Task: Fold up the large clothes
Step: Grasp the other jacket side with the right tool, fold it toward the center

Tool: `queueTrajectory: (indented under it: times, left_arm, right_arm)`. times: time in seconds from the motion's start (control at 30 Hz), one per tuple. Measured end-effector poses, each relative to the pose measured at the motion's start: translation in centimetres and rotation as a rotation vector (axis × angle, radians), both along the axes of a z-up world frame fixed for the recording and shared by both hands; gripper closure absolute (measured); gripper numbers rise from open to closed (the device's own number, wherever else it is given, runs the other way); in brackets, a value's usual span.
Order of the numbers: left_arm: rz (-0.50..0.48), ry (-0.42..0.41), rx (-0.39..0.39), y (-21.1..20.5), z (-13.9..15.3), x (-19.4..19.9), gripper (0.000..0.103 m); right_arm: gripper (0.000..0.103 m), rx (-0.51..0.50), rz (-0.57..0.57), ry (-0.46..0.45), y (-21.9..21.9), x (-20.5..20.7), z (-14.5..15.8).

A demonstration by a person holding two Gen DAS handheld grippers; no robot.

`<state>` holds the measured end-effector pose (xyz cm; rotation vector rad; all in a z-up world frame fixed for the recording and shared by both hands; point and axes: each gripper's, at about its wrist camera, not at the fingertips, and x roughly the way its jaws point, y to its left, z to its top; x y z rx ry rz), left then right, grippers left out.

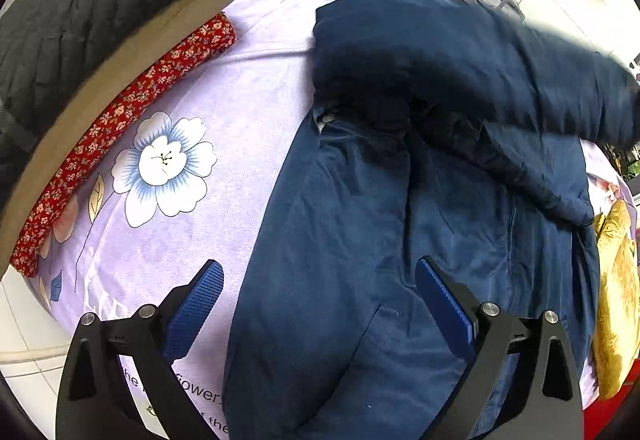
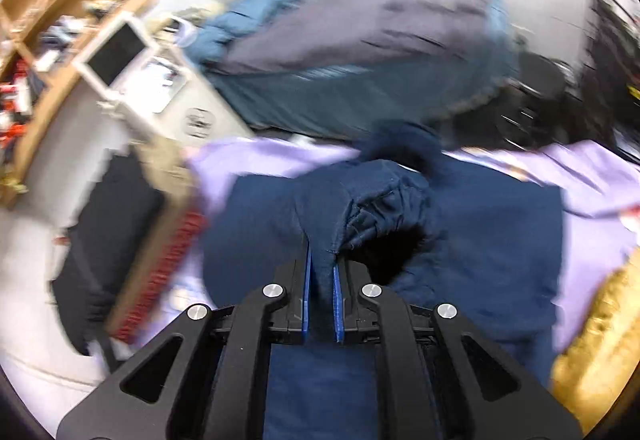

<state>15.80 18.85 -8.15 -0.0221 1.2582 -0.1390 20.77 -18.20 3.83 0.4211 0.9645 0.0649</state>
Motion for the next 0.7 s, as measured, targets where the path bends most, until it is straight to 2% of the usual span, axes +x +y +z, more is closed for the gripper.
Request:
queueTrajectory:
  times: [0.1,0.27,0.43,0.53,0.6,0.67,0.7]
  left_arm:
    - [-0.004,0.003,0.01,-0.1,-0.2,0.2,0.009]
    - [-0.014,-0.007,0.032,-0.3,0.0,0.6,0.009]
    - [-0.018,-0.025,0.041,-0.6,0.6,1.8,0.009]
    - [-0.035,-0.045,0.051,-1.2,1.0,2.7,0.009]
    - [-0.049,-0.053,0.048,-2.1,1.3,3.6,0.009]
    - [-0.079,-0.073,0.049,-3.5,1.8,4.6,0.009]
    - [-0.097,-0.088,0.055,-4.2,2.0,4.9,0.009]
  right_arm:
    - [0.094,-0.059,-0.05,0.097,-3.6,-0.5,-3.8]
    - [0.094,-0.085,-0.09,0.17,-7.5,-0.9,-7.9]
    - [0.094,-0.033,-0.13,0.221,-9.7,0.2,-11.6]
    - [0.094,-0.013,-0.155,0.223,-10.1,0.6,-12.6]
    - [0.089,0.024,-0.184,0.245,-10.0,0.5,-13.3]
    - [0.073,0.052,-0.202,0.274,-10.1,0.4,-14.0]
    - [0.07,0.052,-0.212,0.274,-9.9,-0.1,-14.0]
